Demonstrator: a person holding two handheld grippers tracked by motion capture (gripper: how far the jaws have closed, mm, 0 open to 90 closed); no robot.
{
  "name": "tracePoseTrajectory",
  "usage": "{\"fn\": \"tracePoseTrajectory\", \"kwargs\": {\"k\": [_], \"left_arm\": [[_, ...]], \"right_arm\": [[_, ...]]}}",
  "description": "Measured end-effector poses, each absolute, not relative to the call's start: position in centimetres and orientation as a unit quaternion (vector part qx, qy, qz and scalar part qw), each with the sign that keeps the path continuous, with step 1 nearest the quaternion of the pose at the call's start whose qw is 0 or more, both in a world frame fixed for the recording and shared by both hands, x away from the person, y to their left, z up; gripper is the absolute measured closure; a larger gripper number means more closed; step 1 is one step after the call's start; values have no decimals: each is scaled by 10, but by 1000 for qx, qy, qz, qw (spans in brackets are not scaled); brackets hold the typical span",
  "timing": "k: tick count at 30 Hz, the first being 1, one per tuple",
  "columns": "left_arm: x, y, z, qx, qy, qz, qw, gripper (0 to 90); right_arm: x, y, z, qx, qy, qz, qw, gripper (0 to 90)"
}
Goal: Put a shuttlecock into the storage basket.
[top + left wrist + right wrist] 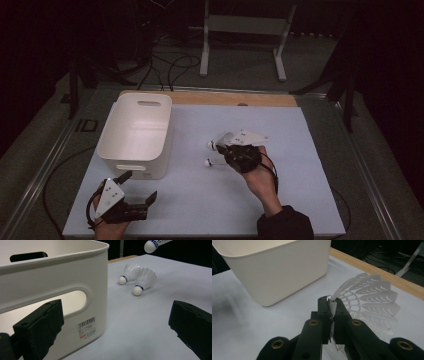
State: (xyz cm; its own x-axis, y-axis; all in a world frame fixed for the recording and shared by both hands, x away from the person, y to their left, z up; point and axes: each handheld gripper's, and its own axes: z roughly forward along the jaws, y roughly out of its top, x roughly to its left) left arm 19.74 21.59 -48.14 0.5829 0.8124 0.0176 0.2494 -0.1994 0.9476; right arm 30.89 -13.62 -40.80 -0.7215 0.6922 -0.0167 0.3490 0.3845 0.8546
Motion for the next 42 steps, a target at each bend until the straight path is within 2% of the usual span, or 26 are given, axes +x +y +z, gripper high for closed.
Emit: {"fn": "tracePoseTrajectory", "kwargs": {"k": [42], "left_arm": [[197, 216, -481, 725, 365, 274, 516, 4]], "right_arm": [[309, -121, -399, 310, 807, 466, 187, 868]]}}
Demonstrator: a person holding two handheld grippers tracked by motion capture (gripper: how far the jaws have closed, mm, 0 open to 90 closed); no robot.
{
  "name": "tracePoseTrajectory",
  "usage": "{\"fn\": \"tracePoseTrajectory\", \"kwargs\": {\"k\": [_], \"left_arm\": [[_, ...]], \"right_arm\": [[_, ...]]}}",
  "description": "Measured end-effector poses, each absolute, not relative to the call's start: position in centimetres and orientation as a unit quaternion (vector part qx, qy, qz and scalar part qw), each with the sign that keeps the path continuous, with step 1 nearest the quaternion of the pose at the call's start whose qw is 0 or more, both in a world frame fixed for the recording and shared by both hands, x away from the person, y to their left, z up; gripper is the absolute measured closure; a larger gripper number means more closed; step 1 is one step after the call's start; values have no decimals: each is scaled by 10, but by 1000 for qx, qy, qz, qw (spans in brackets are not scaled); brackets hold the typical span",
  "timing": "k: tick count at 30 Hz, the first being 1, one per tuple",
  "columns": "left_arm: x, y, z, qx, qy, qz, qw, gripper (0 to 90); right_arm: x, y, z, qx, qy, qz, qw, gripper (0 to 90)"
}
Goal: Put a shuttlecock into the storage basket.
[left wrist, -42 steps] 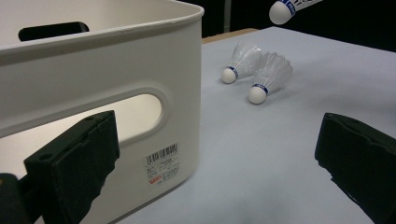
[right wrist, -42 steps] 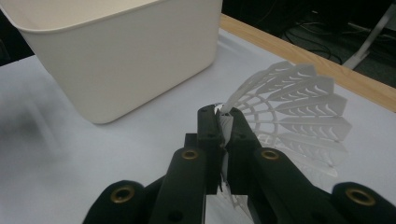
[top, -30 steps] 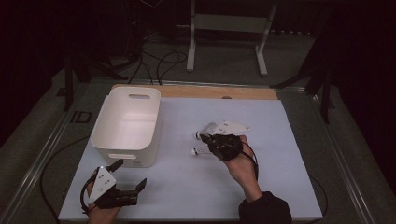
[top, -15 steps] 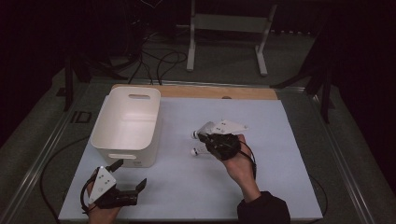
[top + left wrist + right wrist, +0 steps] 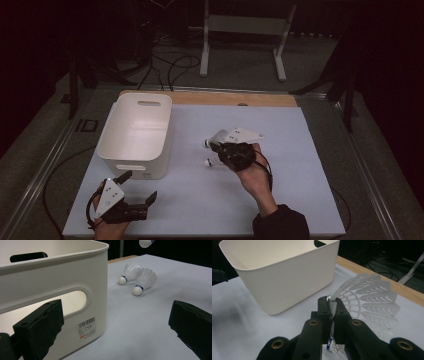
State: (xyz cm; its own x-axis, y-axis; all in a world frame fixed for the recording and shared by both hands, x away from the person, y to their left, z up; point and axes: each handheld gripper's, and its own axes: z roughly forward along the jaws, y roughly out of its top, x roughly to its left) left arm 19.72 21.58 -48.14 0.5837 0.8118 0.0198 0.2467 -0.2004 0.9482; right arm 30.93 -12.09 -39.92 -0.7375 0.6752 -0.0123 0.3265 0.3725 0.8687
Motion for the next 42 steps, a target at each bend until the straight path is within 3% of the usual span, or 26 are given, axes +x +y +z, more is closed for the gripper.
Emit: {"fn": "tracePoseTrajectory", "kwargs": {"k": [42], "left_arm": [[197, 216, -481, 725, 365, 274, 516, 4]], "right_arm": [[312, -110, -396, 306, 803, 479, 178, 868]]}}
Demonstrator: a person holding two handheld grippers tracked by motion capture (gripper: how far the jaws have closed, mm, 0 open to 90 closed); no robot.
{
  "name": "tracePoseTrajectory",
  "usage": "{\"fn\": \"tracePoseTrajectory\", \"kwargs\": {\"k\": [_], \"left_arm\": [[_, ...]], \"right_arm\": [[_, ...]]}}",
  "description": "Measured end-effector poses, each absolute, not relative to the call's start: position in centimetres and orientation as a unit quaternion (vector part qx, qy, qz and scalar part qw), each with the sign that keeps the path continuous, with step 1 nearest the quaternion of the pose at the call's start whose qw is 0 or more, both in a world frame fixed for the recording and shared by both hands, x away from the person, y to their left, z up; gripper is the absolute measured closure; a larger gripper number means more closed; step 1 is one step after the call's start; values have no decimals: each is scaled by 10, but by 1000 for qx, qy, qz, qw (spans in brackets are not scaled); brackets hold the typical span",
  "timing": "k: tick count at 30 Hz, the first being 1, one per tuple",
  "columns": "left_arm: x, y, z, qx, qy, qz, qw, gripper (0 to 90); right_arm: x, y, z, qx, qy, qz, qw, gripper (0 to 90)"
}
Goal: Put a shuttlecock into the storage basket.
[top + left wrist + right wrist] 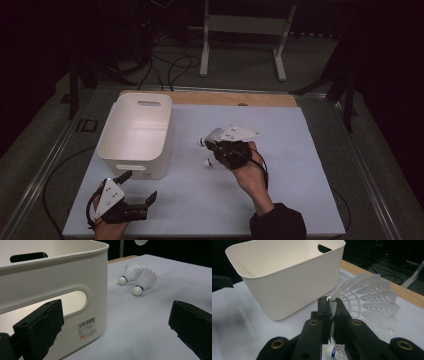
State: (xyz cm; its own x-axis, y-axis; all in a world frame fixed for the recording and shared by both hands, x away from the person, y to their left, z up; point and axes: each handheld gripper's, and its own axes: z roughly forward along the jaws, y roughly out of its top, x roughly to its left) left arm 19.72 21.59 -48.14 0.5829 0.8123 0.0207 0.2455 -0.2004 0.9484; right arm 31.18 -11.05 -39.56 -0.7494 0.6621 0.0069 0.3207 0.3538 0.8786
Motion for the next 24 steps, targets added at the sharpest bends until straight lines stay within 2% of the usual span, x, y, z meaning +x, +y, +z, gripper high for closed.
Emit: {"fn": "tracePoseTrajectory", "kwargs": {"k": [24], "left_arm": [[197, 216, -481, 724, 365, 274, 517, 4]], "right_arm": [[312, -101, -390, 294, 806, 484, 173, 866]]}}
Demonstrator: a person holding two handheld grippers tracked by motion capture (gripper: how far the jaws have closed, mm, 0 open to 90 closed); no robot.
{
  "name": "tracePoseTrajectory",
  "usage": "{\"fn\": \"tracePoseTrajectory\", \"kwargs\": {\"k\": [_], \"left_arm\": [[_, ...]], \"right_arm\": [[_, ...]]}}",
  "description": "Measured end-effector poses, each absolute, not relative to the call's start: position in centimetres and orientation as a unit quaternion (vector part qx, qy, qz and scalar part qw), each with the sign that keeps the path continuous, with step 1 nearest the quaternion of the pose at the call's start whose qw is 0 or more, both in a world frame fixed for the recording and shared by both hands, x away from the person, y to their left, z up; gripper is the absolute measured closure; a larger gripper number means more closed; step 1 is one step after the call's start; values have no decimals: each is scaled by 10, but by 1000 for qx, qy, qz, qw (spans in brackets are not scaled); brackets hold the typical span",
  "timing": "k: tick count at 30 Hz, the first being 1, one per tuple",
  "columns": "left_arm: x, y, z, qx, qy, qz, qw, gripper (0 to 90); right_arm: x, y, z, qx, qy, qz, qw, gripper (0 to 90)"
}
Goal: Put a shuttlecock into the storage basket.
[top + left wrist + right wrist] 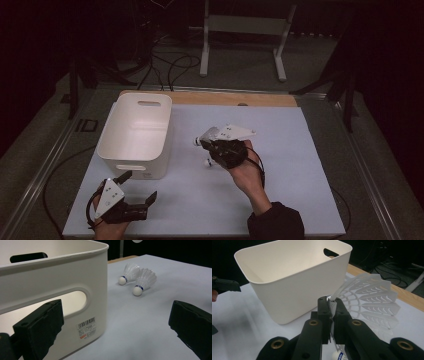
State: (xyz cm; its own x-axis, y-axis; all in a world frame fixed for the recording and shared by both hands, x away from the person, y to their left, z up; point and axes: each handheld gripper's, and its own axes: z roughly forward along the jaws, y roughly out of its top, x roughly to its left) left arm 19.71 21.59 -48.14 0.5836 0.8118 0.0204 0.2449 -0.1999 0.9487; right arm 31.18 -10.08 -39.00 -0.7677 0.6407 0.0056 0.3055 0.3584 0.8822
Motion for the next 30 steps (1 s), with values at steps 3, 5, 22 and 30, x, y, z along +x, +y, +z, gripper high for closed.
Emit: {"fn": "tracePoseTrajectory", "kwargs": {"k": [3, 5, 22, 30], "left_arm": [[197, 216, -481, 725, 365, 274, 517, 4], [197, 216, -481, 725, 364, 274, 517, 4], [197, 216, -481, 725, 365, 274, 517, 4], [197, 216, -481, 725, 364, 274, 517, 4]], "right_arm": [[312, -99, -389, 294, 804, 486, 172, 866], [312, -99, -389, 291, 805, 486, 173, 866], [314, -93, -383, 286, 804, 493, 169, 866], [315, -91, -381, 288, 803, 494, 168, 865]]}}
